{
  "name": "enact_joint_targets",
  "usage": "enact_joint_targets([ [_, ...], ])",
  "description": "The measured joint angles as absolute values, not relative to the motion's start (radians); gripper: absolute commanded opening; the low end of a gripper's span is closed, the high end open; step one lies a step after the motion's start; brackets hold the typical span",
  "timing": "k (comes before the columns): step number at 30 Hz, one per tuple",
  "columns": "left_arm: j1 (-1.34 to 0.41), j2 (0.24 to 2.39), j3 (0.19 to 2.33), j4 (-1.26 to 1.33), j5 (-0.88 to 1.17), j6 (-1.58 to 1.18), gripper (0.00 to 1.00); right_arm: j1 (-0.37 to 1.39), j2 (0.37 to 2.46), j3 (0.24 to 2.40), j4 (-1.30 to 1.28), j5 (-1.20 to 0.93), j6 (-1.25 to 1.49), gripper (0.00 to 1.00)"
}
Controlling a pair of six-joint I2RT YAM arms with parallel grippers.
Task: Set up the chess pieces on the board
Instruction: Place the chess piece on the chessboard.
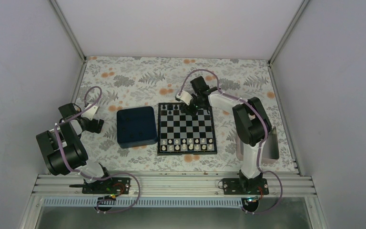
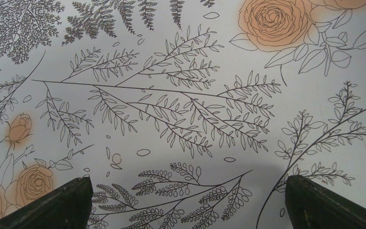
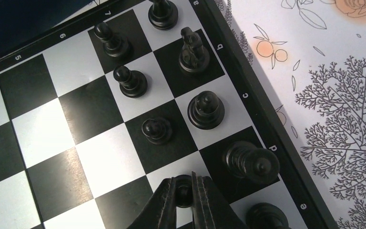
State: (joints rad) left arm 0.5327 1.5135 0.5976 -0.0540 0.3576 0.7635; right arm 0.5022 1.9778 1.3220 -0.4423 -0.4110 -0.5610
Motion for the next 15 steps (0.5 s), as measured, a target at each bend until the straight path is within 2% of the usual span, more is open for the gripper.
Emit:
enact_joint_targets([
  [9,0.533,1.514,0.598,-0.054,0.358,0.764,1.0,0.502,1.986,1.324,-0.449,-0.414,-0.571,0.09],
  [15,0.533,1.514,0.598,-0.054,0.36,0.765,1.0,0.502,1.988,1.324,-0.451,-0.415,-0.575,0.22],
])
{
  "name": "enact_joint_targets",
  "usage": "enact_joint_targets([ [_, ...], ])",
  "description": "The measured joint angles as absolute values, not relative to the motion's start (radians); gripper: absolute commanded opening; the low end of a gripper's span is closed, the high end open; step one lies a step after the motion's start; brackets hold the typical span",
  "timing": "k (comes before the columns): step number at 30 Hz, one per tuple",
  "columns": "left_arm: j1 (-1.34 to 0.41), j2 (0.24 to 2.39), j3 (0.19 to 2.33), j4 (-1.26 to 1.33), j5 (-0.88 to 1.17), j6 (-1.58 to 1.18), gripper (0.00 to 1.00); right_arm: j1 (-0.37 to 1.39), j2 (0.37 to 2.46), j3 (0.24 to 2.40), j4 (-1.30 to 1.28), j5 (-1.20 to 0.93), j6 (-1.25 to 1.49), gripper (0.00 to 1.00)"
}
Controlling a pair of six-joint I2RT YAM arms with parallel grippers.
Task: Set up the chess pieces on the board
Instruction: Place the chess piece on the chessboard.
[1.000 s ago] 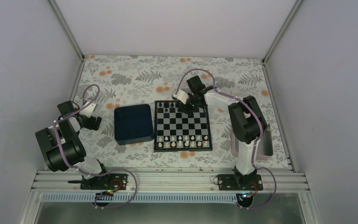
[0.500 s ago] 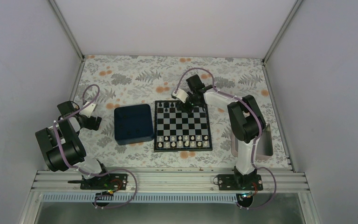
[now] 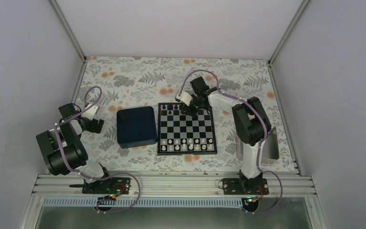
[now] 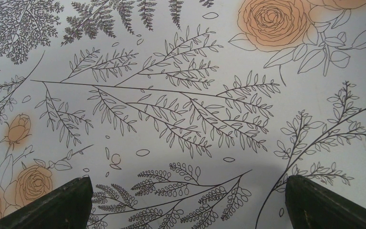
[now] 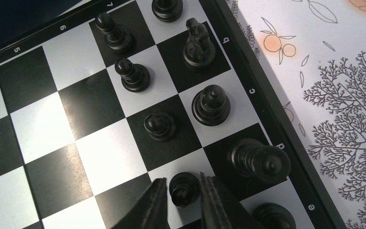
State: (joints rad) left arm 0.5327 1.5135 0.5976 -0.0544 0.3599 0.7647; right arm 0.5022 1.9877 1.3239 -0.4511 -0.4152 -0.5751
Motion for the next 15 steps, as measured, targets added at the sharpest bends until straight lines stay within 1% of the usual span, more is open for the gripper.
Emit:
enact_joint_targets([
  [2,0.533,1.514,0.598,-0.054,0.36,0.765,1.0,0.502,1.989,1.324,-0.453,-0.416,-0.577,0.26],
  [9,0.533,1.514,0.598,-0.054,0.36,0.766,1.0,0.503,1.988,1.351,-0.501,-0.438,-0.579,0.28],
  [15,0.533,1.514,0.598,-0.054,0.36,0.767,1.0,0.521,1.936,1.483,-0.594,-0.461,-0.574,0.33],
])
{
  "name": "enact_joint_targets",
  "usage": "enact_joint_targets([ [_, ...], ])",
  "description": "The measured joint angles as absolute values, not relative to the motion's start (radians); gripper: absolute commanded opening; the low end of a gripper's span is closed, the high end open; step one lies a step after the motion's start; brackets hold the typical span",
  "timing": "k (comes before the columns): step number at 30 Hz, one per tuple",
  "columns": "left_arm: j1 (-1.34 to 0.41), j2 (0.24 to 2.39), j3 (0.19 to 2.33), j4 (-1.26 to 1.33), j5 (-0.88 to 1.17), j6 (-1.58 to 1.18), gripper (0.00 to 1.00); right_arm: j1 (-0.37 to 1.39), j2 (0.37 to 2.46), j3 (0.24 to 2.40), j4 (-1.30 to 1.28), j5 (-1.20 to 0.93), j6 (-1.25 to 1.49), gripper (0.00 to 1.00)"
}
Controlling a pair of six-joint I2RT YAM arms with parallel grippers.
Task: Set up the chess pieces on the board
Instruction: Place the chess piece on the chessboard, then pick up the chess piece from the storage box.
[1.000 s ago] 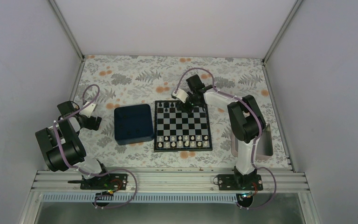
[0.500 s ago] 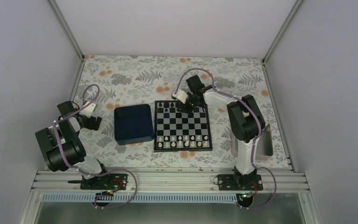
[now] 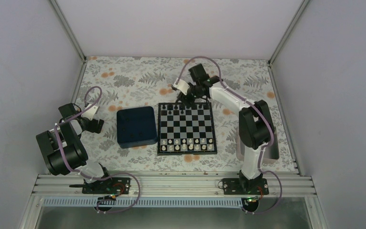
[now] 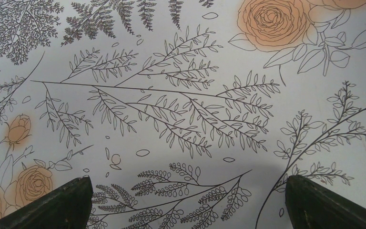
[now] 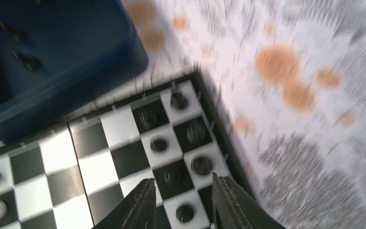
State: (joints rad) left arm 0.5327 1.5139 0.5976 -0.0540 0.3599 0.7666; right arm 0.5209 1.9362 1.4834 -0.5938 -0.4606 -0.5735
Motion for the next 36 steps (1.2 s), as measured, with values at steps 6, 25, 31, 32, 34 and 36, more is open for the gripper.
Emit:
enact_joint_targets([
  [6,0.533,1.514,0.598,-0.055,0.362,0.767,1.0,0.669,1.934,1.721,-0.654,-0.453,-0.567,0.36],
  [25,0.533,1.514,0.594,-0.072,0.394,0.771,1.0,0.962,2.431,2.028,-0.545,-0.464,-0.503,0.54],
  [31,0.534,1.523,0.592,-0.061,0.411,0.77,1.0,0.974,2.459,2.043,-0.485,-0.481,-0.503,0.53],
  [32,0.534,1.526,0.592,-0.057,0.414,0.77,1.0,0.977,2.469,2.052,-0.475,-0.486,-0.504,0.53],
  [34,0.534,1.532,0.593,-0.049,0.421,0.77,1.0,0.983,2.484,2.062,-0.46,-0.493,-0.505,0.52],
  [36,0.534,1.536,0.593,-0.043,0.427,0.77,1.0,0.989,2.495,2.062,-0.454,-0.499,-0.506,0.52],
])
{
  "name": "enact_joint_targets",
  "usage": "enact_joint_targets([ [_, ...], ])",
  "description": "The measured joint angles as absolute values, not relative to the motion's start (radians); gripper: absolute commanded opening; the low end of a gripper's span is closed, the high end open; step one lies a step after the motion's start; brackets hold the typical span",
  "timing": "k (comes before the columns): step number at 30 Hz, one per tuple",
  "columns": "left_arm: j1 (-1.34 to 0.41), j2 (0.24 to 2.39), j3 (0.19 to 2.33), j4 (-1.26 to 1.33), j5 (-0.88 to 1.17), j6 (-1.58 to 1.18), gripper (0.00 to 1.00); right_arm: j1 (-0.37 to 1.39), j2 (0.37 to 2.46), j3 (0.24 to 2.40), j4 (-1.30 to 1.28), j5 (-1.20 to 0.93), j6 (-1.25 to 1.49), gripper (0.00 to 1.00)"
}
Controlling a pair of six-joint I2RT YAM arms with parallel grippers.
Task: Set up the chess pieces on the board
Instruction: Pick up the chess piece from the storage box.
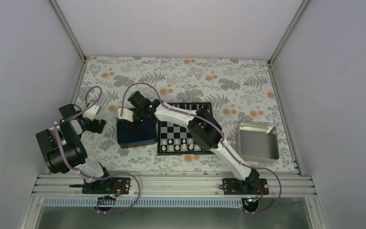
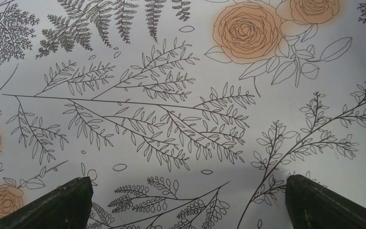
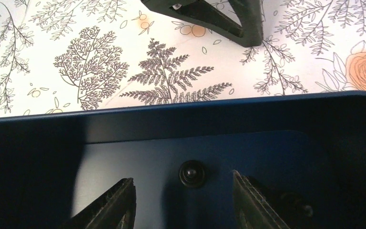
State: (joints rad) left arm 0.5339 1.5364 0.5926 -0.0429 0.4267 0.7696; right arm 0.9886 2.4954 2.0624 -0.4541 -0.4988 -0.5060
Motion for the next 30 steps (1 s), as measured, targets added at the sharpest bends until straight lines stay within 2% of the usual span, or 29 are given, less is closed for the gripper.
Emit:
enact_joint_targets([
  [12,0.535,1.544,0.593,-0.035,0.439,0.768,1.0,0.994,2.527,2.083,-0.411,-0.513,-0.514,0.52],
  [17,0.535,1.544,0.593,-0.035,0.444,0.768,1.0,0.994,2.561,2.104,-0.403,-0.52,-0.515,0.48],
  [19,0.535,1.545,0.593,-0.035,0.445,0.768,1.0,0.994,2.571,2.104,-0.403,-0.522,-0.515,0.43],
  [24,0.535,1.547,0.593,-0.035,0.45,0.768,1.0,0.994,2.576,2.105,-0.399,-0.524,-0.522,0.23],
  [30,0.535,1.549,0.595,-0.035,0.453,0.768,1.0,0.994,2.576,2.105,-0.394,-0.53,-0.521,0.08],
])
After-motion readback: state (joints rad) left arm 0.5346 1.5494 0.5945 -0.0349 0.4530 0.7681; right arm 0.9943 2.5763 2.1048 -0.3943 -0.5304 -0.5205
